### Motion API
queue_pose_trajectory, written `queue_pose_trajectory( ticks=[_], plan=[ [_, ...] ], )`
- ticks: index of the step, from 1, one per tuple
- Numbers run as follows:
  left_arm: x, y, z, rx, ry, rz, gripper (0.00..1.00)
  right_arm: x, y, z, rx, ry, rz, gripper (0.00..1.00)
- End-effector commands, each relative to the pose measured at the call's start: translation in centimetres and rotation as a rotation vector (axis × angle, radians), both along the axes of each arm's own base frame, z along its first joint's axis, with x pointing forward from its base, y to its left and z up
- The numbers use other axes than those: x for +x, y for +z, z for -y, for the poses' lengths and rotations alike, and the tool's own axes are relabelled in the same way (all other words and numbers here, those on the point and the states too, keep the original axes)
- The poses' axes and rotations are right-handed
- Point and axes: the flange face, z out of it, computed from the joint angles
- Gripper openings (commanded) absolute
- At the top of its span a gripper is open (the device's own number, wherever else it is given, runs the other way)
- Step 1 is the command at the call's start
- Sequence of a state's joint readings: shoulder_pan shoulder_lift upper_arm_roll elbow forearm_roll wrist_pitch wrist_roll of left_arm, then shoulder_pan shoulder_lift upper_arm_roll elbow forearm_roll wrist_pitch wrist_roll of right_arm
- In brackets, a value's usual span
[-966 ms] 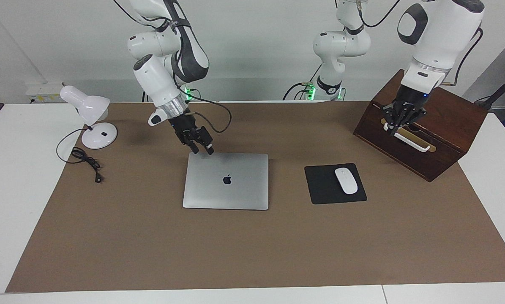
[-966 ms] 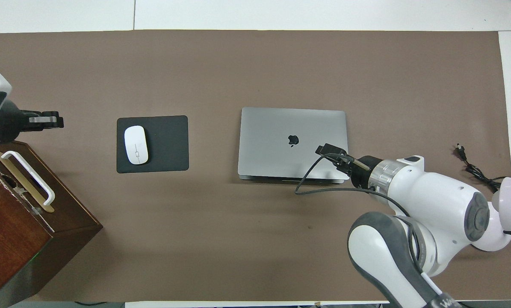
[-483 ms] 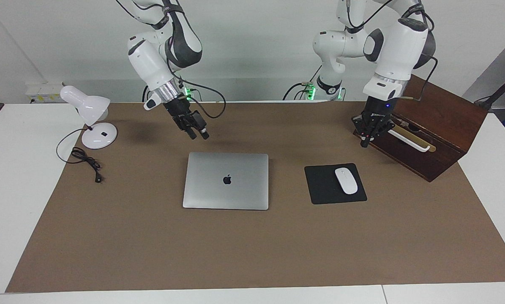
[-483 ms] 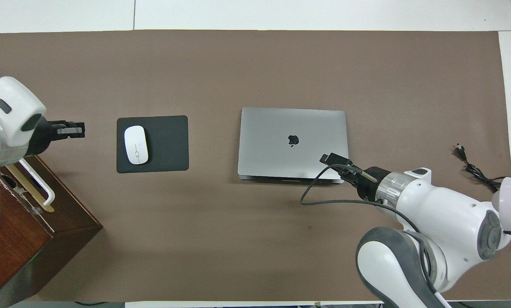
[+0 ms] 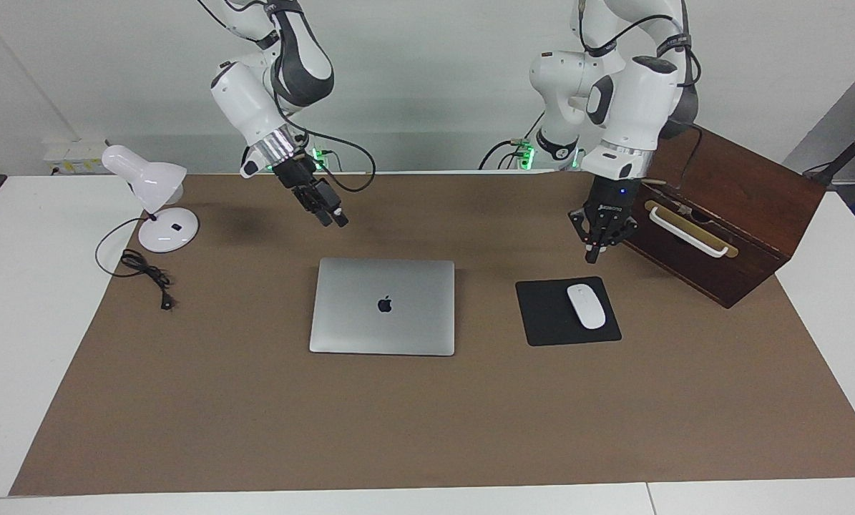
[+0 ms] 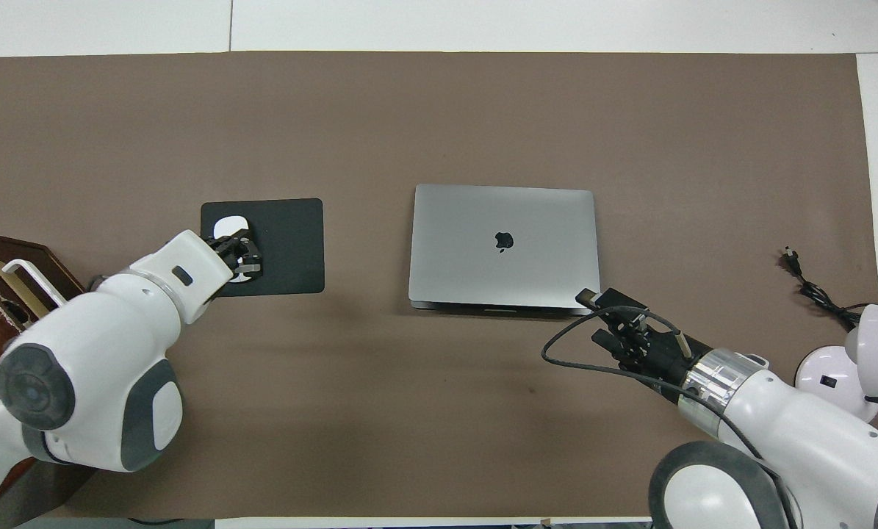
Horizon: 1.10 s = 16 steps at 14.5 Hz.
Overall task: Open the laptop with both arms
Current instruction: 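Bring the left gripper to the laptop's near edge while the right gripper follows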
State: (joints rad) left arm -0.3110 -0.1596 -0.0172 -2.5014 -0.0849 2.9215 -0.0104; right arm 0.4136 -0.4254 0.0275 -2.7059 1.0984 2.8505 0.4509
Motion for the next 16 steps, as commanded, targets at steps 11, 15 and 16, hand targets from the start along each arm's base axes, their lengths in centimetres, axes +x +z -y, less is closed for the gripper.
queue_pose_trajectory(
  ticks=[11,15,16],
  plan=[
    [-7.6,-8.8,8.2,-0.022,-0.222,0.141,0.00,-4.4,-3.9,-5.9,0.068,-0.201,-0.130,0.94],
    [-9.0,-11.1,10.2,-0.035,-0.262,0.163,0.00,-4.4,-6.6,-6.6,0.018,-0.196,-0.172,0.94],
    [-9.4,-11.1,10.9,-0.036,-0.278,0.162,0.00,-4.2,-7.2,-6.8,0.010,-0.198,-0.182,0.94]
  ],
)
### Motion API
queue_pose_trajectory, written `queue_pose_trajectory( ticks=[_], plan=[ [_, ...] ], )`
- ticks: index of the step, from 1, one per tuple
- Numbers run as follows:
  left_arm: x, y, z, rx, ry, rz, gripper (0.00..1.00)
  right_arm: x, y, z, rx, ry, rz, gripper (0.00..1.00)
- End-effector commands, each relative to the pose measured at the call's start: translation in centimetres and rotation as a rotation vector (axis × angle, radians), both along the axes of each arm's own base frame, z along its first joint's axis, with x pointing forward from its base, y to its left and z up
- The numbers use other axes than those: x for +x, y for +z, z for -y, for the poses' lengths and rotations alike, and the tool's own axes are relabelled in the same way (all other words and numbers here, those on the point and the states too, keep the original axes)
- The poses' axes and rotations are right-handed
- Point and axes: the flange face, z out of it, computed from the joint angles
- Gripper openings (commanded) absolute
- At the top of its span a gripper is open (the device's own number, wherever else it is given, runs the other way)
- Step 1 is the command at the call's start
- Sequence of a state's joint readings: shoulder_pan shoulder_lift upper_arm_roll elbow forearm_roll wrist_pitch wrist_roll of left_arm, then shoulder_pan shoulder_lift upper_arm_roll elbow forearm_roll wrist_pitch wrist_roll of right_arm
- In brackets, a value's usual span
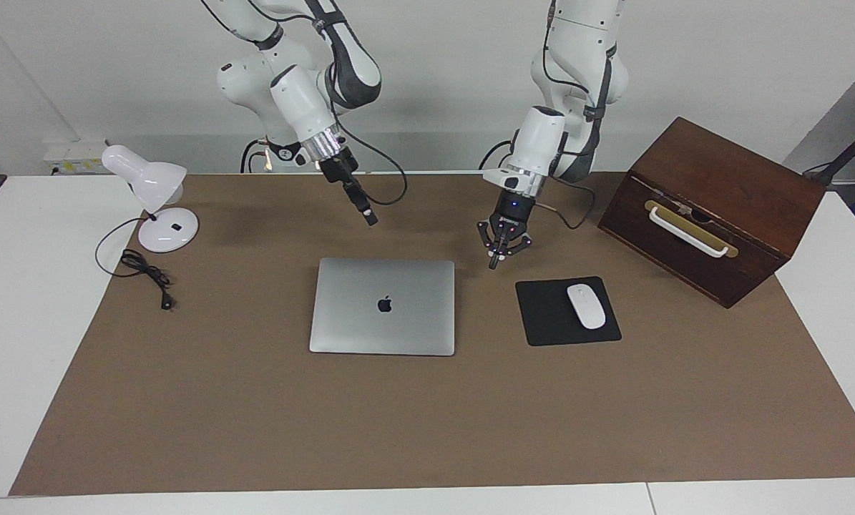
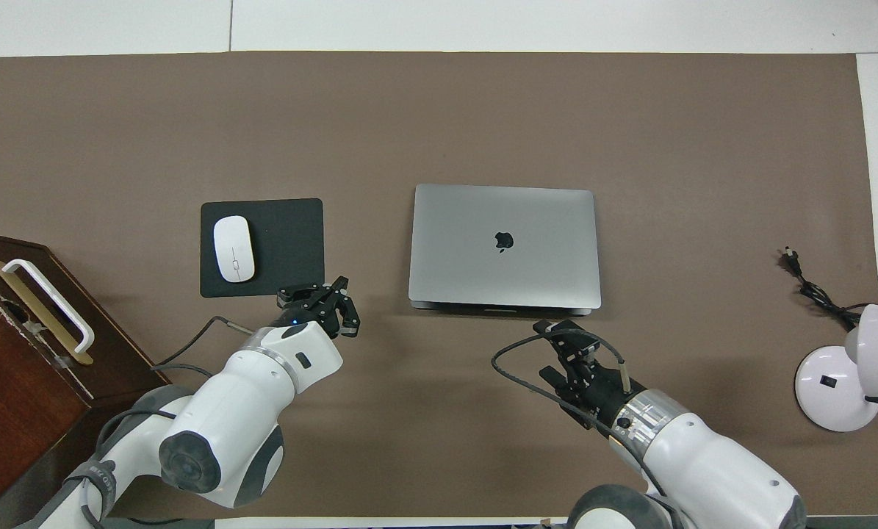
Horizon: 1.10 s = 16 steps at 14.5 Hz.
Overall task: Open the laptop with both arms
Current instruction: 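Bring the left gripper to the laptop's near edge while the right gripper follows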
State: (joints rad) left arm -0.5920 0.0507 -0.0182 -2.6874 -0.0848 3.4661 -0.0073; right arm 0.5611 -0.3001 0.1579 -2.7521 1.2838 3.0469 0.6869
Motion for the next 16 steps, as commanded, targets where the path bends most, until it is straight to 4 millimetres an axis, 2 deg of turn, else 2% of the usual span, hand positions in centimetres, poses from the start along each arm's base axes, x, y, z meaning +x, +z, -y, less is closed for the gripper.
queue_pose_trajectory(
  ticks=[1,3,4,7,12,16],
  plan=[
    [-0.8,-0.8,1.0,0.001,-0.026,0.010,0.00,0.7,-1.2,-0.5,-0.016,-0.026,-0.016,0.94],
    [-1.4,-0.9,2.4,0.002,-0.060,0.011,0.00,1.2,-1.8,-0.7,-0.030,-0.016,-0.022,0.94],
    [-1.4,-1.7,2.7,0.012,-0.065,-0.001,0.00,1.2,-2.0,-0.7,-0.036,-0.009,-0.020,0.95],
    [-1.2,-1.9,4.9,0.007,-0.100,0.007,0.00,1.8,-2.7,-0.9,-0.046,-0.005,-0.032,0.95],
    [-0.6,-1.7,5.7,0.013,-0.124,0.027,0.00,2.1,-2.6,-0.9,-0.049,0.004,-0.025,0.95],
    [-0.3,-2.6,6.2,0.028,-0.138,0.022,0.00,2.1,-2.6,-0.9,-0.058,0.021,-0.016,0.95]
  ],
)
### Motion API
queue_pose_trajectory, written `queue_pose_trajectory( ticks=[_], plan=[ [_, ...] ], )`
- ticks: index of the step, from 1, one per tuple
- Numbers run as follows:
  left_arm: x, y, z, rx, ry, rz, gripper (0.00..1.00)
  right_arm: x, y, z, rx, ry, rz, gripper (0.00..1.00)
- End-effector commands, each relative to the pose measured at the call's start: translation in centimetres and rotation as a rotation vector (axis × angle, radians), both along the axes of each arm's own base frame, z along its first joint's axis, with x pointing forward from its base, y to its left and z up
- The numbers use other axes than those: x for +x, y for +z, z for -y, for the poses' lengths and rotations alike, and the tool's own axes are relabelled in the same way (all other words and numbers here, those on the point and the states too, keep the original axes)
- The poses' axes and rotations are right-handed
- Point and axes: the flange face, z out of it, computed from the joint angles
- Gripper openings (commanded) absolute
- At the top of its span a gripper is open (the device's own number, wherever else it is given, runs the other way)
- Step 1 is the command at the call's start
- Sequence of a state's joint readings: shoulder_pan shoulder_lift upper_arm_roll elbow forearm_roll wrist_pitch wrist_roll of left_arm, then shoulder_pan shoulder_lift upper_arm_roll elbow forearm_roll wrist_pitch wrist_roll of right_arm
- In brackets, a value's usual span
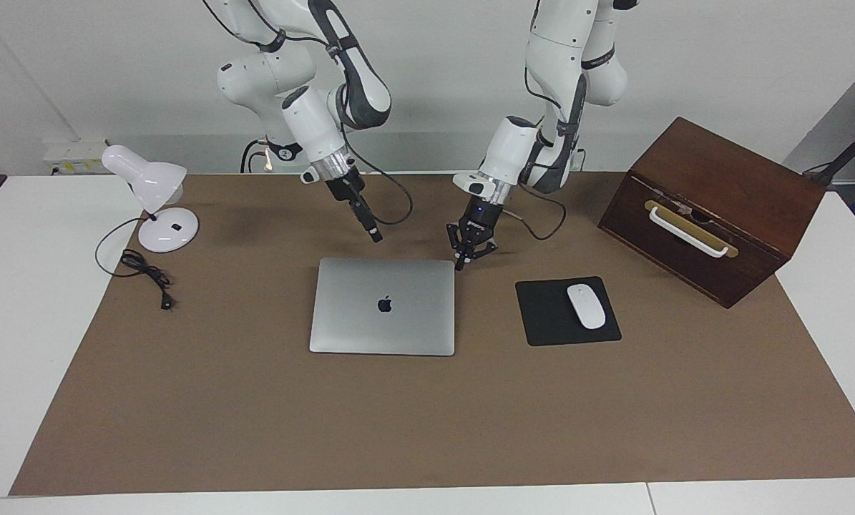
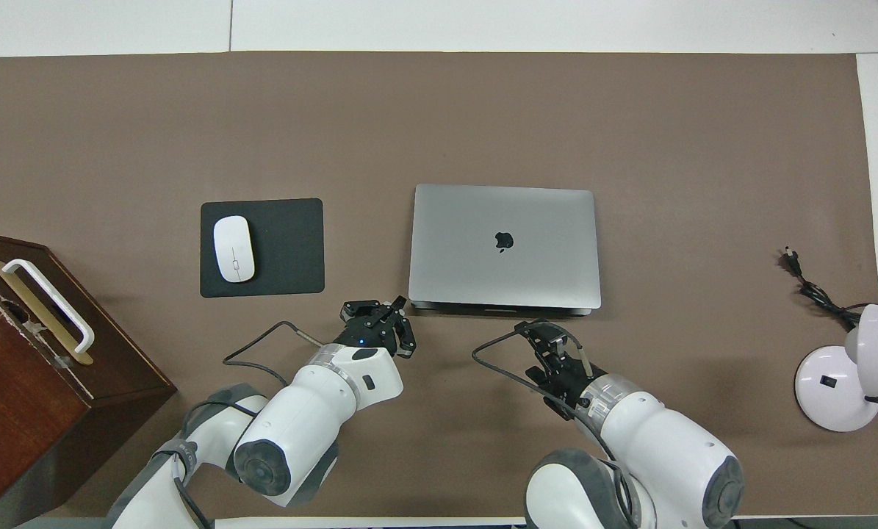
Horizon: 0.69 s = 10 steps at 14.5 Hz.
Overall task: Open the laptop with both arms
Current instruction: 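Bring the left gripper to the laptop's near edge while the right gripper follows, then hold the laptop base with the left gripper while the right gripper grips the lid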
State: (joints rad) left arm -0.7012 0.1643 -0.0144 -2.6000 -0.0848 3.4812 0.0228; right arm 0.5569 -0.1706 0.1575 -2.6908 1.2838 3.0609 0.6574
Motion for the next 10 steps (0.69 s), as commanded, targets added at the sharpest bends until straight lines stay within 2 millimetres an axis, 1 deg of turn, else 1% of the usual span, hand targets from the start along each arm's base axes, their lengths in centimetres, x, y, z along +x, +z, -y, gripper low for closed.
queue_pose_trajectory(
  ticks=[1,3,6,10],
  plan=[
    [0.9,-0.5,1.2,-0.001,-0.016,0.026,0.00,0.4,0.1,0.1,-0.013,0.010,0.025,0.95],
    [1.2,-1.0,1.5,0.002,-0.014,0.021,0.00,0.5,0.1,0.1,-0.015,0.015,0.028,0.95],
    [1.7,-1.4,1.9,0.003,-0.014,0.021,0.00,0.5,0.0,0.2,-0.016,0.013,0.026,0.95],
    [2.1,-1.3,2.3,-0.002,-0.014,0.027,0.00,0.7,-0.1,0.2,-0.021,0.020,0.030,0.95]
  ],
)
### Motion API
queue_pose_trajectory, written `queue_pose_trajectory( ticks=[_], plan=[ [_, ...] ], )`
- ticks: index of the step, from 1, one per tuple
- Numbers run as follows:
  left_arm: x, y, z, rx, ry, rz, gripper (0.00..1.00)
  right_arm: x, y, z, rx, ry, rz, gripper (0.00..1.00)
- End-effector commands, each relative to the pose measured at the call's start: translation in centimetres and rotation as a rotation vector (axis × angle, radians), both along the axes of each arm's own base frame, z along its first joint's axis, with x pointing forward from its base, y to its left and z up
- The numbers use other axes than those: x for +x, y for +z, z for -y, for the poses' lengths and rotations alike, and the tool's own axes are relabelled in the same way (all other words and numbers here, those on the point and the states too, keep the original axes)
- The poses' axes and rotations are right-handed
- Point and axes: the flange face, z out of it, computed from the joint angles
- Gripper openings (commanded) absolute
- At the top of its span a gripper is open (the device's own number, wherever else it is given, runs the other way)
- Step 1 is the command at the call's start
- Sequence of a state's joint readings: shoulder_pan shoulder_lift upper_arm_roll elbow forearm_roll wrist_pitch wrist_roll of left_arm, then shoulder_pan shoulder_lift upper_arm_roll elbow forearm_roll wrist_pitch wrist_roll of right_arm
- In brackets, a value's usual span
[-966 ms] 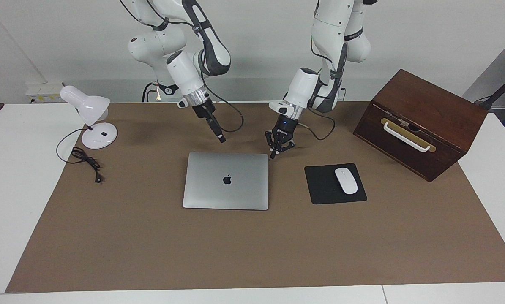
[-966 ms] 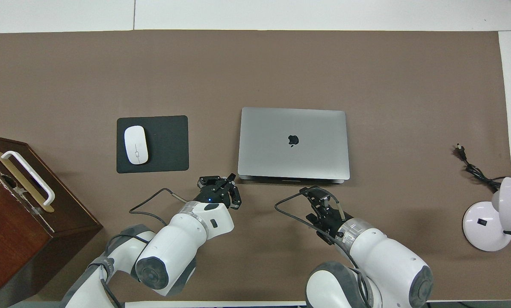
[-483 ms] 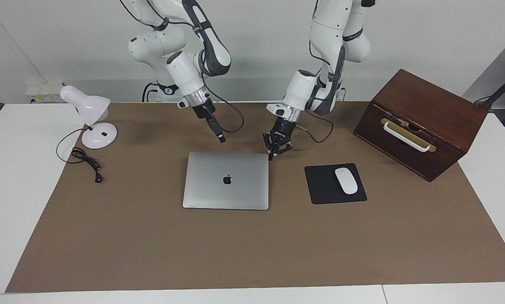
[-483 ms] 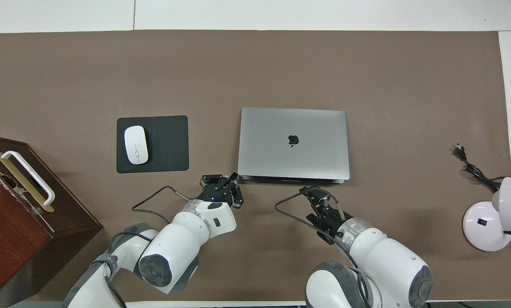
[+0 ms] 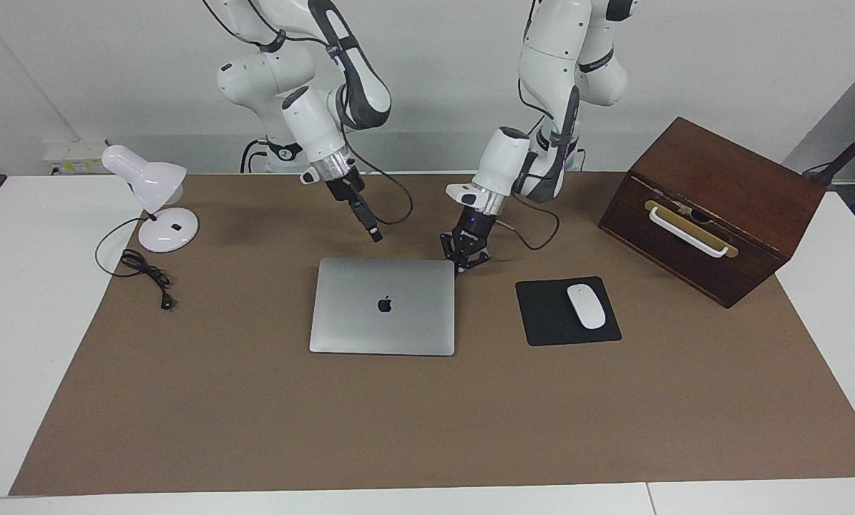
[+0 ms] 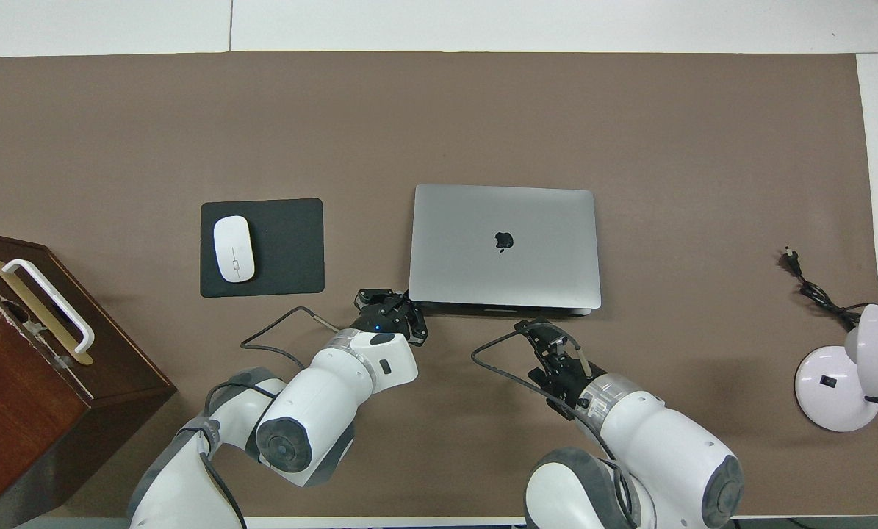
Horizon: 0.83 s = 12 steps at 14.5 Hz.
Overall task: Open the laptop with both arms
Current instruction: 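Hold the laptop base with the left gripper while the right gripper grips the lid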
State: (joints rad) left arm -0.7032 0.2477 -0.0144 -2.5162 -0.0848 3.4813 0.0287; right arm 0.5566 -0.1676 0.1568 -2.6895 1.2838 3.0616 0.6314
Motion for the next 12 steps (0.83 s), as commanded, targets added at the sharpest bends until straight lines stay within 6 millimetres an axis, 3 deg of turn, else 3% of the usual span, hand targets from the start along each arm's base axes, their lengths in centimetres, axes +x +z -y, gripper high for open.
queue_pose_trajectory(
  ticks=[1,5,8,12],
  plan=[
    [0.4,0.0,0.6,-0.005,-0.008,0.026,0.00,0.7,0.0,0.2,-0.010,0.001,0.022,0.95],
    [0.8,-0.5,0.9,-0.004,-0.005,0.023,0.00,1.2,0.2,0.2,-0.006,-0.007,0.026,0.95],
    [0.9,-0.9,1.1,-0.001,-0.005,0.019,0.00,3.2,0.5,1.1,-0.013,-0.017,0.051,0.96],
    [0.9,-1.0,1.0,0.002,-0.005,0.018,0.00,3.5,0.7,1.1,-0.010,-0.018,0.055,0.96]
  ],
)
